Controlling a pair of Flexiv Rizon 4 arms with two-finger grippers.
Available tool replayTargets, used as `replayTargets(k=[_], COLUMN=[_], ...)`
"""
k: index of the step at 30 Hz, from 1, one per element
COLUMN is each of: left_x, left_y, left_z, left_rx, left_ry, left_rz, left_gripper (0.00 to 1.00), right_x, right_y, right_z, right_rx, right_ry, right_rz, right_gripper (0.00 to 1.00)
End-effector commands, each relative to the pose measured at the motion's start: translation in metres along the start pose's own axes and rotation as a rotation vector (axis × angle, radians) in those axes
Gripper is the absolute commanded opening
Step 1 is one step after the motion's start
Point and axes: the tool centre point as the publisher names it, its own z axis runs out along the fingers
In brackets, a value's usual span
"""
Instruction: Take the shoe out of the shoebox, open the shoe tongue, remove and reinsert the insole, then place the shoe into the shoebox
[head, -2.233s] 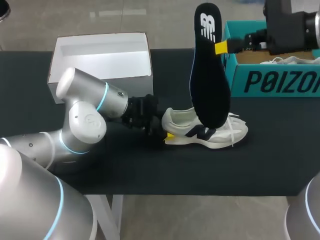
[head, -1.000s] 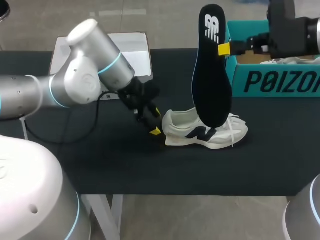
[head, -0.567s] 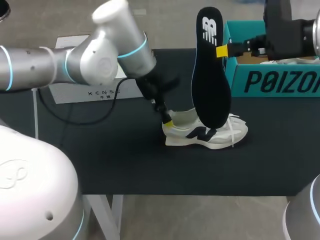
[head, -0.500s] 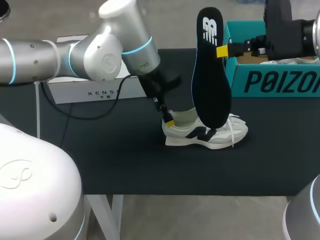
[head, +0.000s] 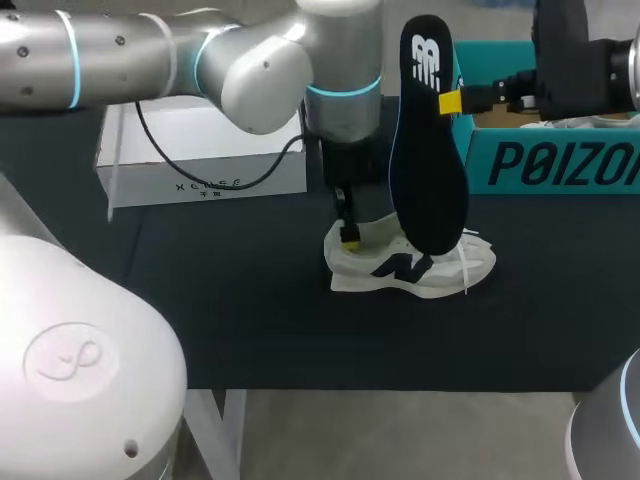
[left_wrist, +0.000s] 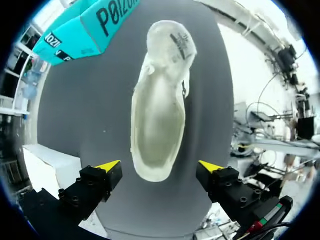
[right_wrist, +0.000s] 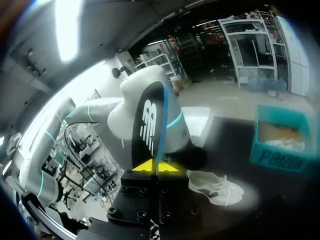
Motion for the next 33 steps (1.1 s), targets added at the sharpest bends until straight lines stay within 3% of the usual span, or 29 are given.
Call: replayTargets(k=[1, 5, 17, 28, 33], left_x=[0.006, 0.006, 0.01, 0.012, 0.012], left_y=[0.001, 0.004, -0.001, -0.005, -0.007], left_z=[-0.009, -0.011, -0.009, -0.009, -0.005], left_rx=[0.038, 0.139, 0.123, 0.094, 0.097], left_ry=[-0.04, 0.009, 0.041, 0.066, 0.08], left_rz=[0.085, 0.118, 0.162, 0.161, 0.153], left_gripper=[1.0, 1.0, 1.0, 1.0, 1.0], right_x=[0.0, -0.001, 0.006, 0.032, 0.041], right_y=[0.003, 0.004, 0.006, -0.002, 0.0], right_z=[0.001, -0.001, -0.009, -0.04, -0.053], right_rx=[0.002, 0.0, -0.033, -0.01, -0.043], right_ry=[-0.002, -0.005, 0.008, -0.017, -0.036], right_rz=[-0.001, -0.002, -0.02, -0.059, -0.044], right_gripper=[0.0, 0.0, 0.0, 0.0, 0.0])
